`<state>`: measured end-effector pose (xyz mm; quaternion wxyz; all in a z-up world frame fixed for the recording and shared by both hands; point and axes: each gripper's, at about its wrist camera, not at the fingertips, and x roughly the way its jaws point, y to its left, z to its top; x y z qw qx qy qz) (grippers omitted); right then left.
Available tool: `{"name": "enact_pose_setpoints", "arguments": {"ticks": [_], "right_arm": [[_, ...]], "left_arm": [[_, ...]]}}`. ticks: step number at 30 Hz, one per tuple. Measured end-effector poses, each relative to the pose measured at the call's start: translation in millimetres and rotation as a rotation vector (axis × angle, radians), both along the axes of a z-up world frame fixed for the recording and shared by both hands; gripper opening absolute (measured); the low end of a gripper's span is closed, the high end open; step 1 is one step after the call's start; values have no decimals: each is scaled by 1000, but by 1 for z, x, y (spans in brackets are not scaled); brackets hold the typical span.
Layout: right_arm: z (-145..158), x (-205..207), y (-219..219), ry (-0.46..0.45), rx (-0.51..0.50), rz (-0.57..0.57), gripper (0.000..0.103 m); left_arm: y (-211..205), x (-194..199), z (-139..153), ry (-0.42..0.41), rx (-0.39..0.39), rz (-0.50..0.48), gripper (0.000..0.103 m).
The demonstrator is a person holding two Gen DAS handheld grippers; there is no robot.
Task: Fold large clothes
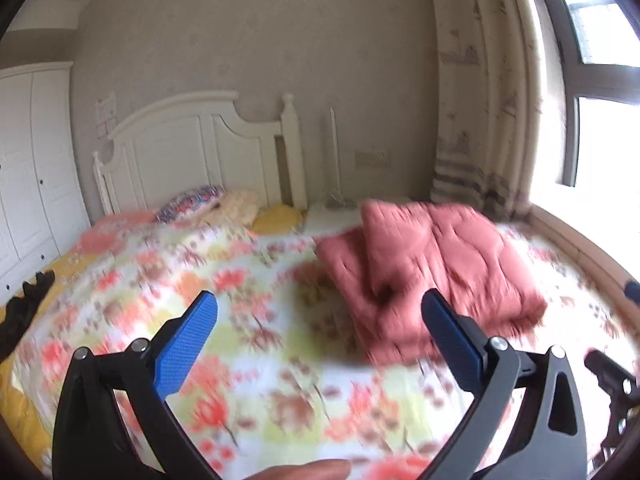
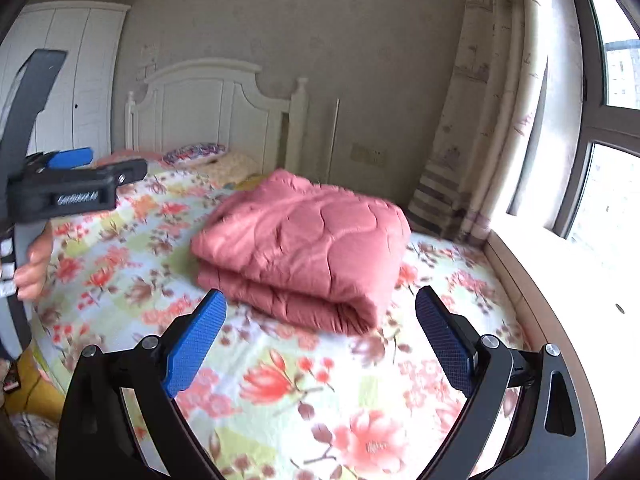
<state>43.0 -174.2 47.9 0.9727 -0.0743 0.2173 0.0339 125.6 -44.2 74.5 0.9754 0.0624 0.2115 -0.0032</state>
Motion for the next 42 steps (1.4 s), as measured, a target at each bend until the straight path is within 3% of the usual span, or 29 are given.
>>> {"name": "enact_pose_setpoints", "arguments": {"ticks": [6, 14, 42], "right_arm": [[-29, 3, -10, 55, 20, -28, 91], [-37, 3, -22, 82, 114, -38, 91], [-26, -9, -3, 23, 135, 2, 91]], "left_arm": [[-27, -13, -32, 15, 65, -26, 101], [-38, -23, -46, 41, 39, -70, 101], [-23, -32, -48, 29, -2, -43, 101]]}}
